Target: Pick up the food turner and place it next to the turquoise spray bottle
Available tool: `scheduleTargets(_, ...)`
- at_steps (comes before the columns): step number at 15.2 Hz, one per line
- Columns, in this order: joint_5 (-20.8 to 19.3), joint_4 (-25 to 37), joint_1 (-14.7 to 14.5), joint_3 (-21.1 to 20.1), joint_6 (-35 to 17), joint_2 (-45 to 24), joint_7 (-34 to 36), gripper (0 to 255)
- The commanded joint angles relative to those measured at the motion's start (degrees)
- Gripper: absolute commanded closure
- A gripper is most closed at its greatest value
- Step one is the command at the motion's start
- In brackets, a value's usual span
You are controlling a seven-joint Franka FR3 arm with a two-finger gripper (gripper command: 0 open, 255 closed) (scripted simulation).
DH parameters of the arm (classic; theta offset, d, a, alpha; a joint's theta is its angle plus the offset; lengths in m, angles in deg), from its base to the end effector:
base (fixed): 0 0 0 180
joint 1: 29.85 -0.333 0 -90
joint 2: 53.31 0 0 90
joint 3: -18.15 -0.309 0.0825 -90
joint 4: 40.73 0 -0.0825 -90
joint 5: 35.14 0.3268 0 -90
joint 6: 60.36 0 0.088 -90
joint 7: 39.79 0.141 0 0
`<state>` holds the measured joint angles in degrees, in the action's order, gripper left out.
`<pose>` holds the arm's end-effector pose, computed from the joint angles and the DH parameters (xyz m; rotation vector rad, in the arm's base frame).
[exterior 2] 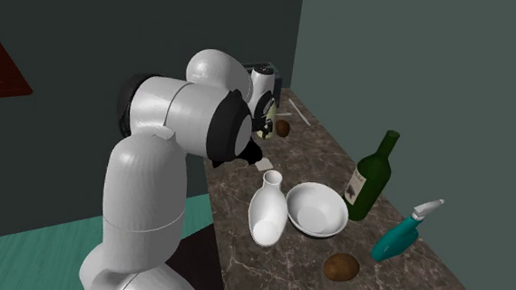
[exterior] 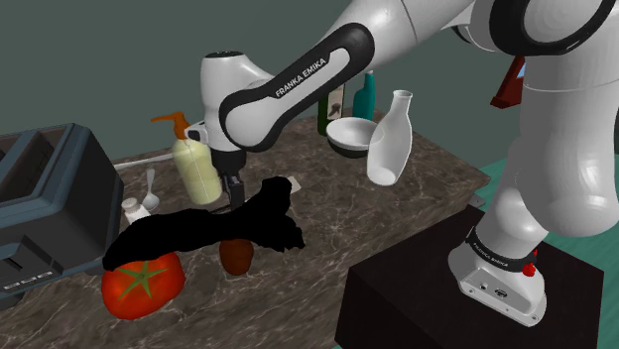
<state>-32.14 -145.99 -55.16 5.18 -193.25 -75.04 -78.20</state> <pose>0.4784 0.3684 0.3331 -2.4137 -1.8060 -0.1683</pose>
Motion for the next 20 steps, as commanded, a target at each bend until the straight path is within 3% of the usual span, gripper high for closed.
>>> scheduleTargets(1,0.0,-0.2,-0.1,-0.1,0.2,-0.2,0.0,0)
scheduleTargets(3,0.0,-0.2,-0.1,-0.1,0.2,-0.2,0.0,0)
scheduleTargets(4,0.0,-0.3,-0.1,-0.1,0.1,-0.2,0.0,255)
scheduleTargets(13,0.0,-0.2,-0.1,-0.1,0.2,-0.2,0.0,255)
scheduleTargets(20,0.4,1.8,0.1,-0.3,4.7,2.4,0.1,255)
